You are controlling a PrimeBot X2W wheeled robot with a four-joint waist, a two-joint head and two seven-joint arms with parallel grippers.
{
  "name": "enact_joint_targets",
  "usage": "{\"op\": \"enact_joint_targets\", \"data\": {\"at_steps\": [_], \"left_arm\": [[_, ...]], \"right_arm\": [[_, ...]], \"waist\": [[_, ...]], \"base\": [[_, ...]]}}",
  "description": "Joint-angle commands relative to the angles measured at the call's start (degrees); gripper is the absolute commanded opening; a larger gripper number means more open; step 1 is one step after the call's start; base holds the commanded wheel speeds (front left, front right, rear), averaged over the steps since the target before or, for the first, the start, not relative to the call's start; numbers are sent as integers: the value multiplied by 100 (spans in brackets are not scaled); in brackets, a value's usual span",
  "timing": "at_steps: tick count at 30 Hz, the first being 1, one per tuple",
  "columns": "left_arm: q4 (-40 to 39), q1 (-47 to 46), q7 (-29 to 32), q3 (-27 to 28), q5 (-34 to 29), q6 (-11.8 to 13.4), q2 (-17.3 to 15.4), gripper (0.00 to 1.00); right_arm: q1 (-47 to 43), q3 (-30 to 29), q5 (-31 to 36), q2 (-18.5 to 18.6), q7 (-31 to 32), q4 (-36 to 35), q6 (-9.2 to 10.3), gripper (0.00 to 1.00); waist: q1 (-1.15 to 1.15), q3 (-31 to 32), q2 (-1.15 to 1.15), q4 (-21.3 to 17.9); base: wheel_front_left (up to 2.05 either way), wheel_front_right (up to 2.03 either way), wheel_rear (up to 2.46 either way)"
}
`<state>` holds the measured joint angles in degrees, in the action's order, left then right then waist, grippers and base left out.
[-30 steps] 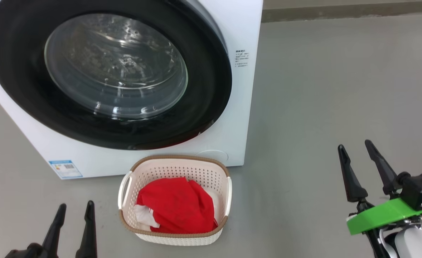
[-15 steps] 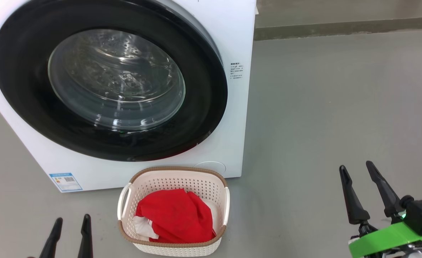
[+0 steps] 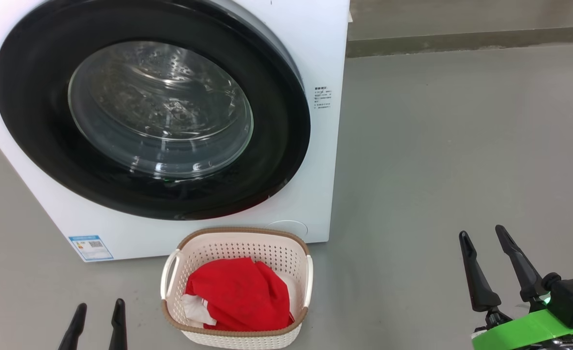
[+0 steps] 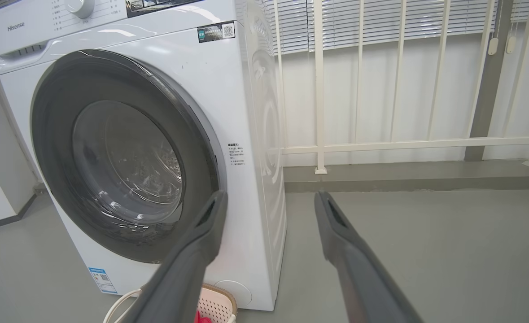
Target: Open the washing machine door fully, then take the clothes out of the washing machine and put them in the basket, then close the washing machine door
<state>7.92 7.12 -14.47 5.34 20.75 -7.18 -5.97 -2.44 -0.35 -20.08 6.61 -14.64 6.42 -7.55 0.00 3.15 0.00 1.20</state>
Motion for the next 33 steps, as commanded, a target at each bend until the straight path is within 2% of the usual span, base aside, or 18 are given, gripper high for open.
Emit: {"op": "enact_joint_targets", "data": {"at_steps": [1,2,3,4,8,15,20,33], "left_arm": [[-148,-119,-52,166,39,-31,-72,100],[-150,-118,-52,154,63,-31,-72,100],[-157,-117,-52,136,82,-31,-81,0],[17,-2,4,-30,72,2,4,0],[315,10,41,-56,85,9,151,0],[328,-62,163,-39,479,6,160,0],[339,-104,227,-36,705,5,165,0],[371,-247,438,-21,1441,1,181,0]], "right_arm": [[54,107,40,78,-36,-159,6,100],[53,108,39,82,-36,-162,6,100],[54,111,38,86,-36,-165,6,0],[0,3,-3,-3,1,17,0,0],[-103,45,-19,-108,7,318,0,0],[-56,8,-425,-123,125,335,0,0],[-24,-13,-655,-131,192,353,1,0],[82,-83,-1402,-159,412,402,1,0]], "waist": [[0,12,0,1],[0,17,0,-1],[0,18,0,-3],[0,18,0,-3],[0,18,0,-3],[13,12,0,-9],[1,-10,0,-13],[0,-49,0,-25]], "base": [[0,0,0],[0,0,0],[0,0,0],[0,0,0],[0,0,0],[0,0,0],[0,0,0],[0,0,0]]}}
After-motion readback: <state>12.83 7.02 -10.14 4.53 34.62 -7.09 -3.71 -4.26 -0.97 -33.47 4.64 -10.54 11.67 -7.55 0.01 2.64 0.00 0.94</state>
